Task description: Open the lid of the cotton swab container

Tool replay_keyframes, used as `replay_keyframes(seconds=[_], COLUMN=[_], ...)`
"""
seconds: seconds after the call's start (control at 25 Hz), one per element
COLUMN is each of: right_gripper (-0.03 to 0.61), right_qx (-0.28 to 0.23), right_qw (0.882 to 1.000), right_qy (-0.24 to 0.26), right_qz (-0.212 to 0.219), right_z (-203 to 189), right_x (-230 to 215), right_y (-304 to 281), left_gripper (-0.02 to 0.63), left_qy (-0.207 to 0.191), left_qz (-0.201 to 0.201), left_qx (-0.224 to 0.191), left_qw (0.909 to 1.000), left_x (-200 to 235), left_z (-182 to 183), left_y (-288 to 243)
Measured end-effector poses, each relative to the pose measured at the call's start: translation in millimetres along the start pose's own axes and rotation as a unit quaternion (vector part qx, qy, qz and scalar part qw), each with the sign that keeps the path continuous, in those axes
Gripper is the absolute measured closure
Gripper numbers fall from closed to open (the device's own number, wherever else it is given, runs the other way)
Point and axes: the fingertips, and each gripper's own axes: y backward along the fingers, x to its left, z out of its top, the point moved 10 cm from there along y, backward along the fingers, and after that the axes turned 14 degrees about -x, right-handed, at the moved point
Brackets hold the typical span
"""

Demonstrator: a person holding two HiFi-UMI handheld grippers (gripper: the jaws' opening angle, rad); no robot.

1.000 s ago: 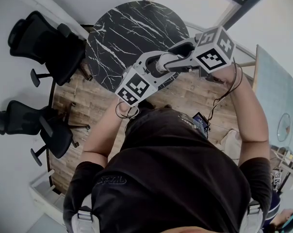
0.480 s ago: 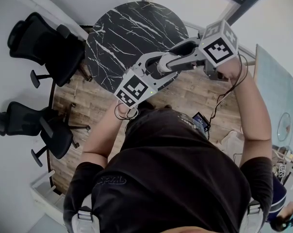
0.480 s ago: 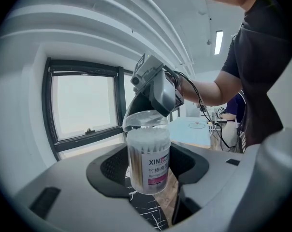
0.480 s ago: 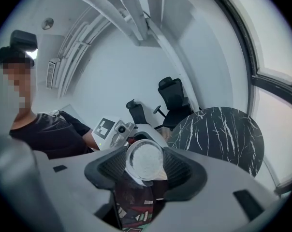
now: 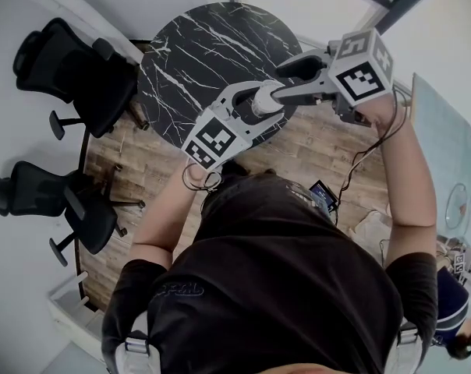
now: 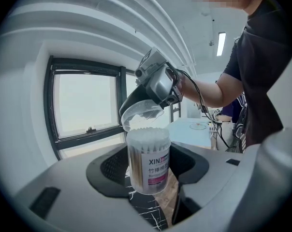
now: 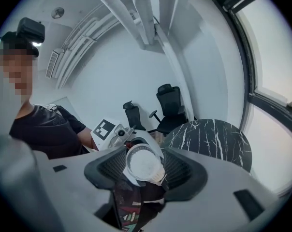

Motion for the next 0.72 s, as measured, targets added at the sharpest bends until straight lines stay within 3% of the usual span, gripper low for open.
replay_keyframes(seconds=[0.32,0.72], right_gripper=[0.327,0.341], right_qx=[-0.027,-0.051], right_qw=[0.998,0.987], right_qy=[0.034,0.086], right_qz=[-0.044,-0.123], right_z=[13.2,23.6], right_x=[-4.8,-18.0], right_y=[13.9,28.3], left_gripper=[0.360,0.360], left_qy=[0.008,0.006], left_qz=[0.000,-0.003], left_qx=[-0.001,-0.011], left_qw=[1.0000,0.9999], left_x=[-4.5,-9.0], left_z=[-5.0,-2.0], left_y=[0.0,0.8])
